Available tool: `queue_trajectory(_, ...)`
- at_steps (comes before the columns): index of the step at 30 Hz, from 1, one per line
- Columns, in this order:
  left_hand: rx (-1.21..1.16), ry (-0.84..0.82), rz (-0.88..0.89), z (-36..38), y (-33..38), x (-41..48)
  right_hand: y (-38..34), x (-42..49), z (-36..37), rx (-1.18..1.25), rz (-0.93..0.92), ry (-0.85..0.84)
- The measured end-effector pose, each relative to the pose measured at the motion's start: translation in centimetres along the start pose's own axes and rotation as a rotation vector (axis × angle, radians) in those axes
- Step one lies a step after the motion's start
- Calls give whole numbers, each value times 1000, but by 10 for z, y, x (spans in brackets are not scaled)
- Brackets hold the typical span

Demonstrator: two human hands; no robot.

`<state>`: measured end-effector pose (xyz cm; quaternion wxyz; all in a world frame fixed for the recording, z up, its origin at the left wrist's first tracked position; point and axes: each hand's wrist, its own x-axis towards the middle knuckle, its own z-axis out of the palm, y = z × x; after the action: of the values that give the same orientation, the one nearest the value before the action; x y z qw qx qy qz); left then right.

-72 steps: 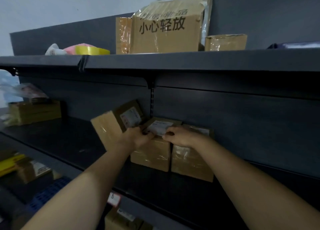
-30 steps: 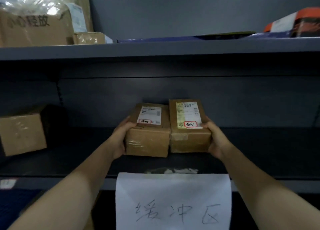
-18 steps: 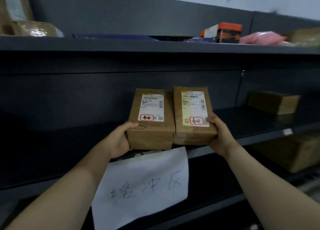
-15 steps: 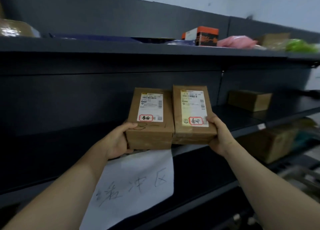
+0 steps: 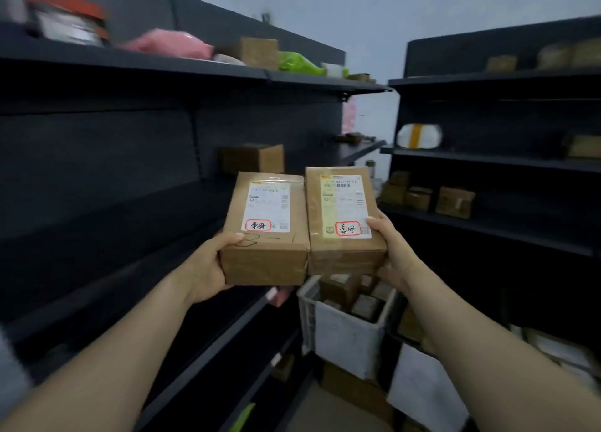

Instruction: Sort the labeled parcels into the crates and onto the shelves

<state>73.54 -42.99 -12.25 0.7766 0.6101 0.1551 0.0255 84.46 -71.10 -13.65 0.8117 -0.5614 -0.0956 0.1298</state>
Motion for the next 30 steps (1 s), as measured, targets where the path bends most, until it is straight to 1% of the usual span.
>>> queue_trajectory(2, 25, -36, -68, 60, -21, 37, -3, 6, -63, -48, 46, 97)
queue_trajectory(5, 87, -34, -189, 138, -55, 82, 0, 13, -144, -85, 137, 270)
queue_trajectory(7, 144, -27, -220, 185, -84, 113, 3, 17, -199, -125, 159, 387)
queue_trajectory(9, 183, -59, -245, 229, -119, 147, 7, 17, -251, -183, 177, 504)
queue_trajectory(11, 239, -90, -246, 262, -148, 171, 16, 15, -293, -235, 192, 577)
queue_trajectory(13, 271, -82, -291, 288, -173, 195, 26, 16, -329, -264, 190, 664)
queue_trajectory(14, 294, -57, -305, 299, -182, 205, 31, 17, -345, -269, 185, 712)
queue_trajectory(16, 348, -3, -276, 314, -199, 232, 41, 24, -373, -276, 194, 808)
queue_trajectory(19, 406, 9, -258, 335, -216, 274, 53, 43, -405, -309, 230, 874)
queue_trajectory(22, 396, -17, -263, 354, -231, 320, 71, 79, -429, -410, 307, 864)
queue_trajectory(25, 411, -65, -249, 373, -258, 375, 93, 123, -447, -479, 409, 870)
queue_trajectory(28, 463, -132, -273, 396, -288, 415, 111, 159, -463, -507, 471, 918)
queue_trajectory(30, 521, -167, -275, 412, -310, 436, 119, 176, -475, -627, 501, 970)
